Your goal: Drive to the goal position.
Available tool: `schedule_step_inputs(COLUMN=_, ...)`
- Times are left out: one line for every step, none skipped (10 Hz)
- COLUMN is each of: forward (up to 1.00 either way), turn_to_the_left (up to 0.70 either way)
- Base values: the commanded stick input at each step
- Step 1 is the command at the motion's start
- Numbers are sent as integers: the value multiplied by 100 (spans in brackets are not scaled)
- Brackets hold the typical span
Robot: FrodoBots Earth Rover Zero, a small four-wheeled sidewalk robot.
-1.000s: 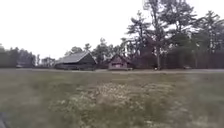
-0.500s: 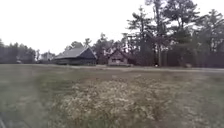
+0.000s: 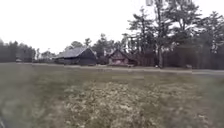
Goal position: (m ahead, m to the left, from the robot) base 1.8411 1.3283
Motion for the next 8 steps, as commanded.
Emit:
schedule_step_inputs(forward=70, turn_to_the_left=-17)
schedule_step_inputs(forward=70, turn_to_the_left=-35)
schedule_step_inputs(forward=70, turn_to_the_left=-35)
schedule_step_inputs(forward=70, turn_to_the_left=-35)
schedule_step_inputs(forward=70, turn_to_the_left=-35)
schedule_step_inputs(forward=70, turn_to_the_left=-35)
schedule_step_inputs(forward=70, turn_to_the_left=-35)
schedule_step_inputs(forward=70, turn_to_the_left=-35)
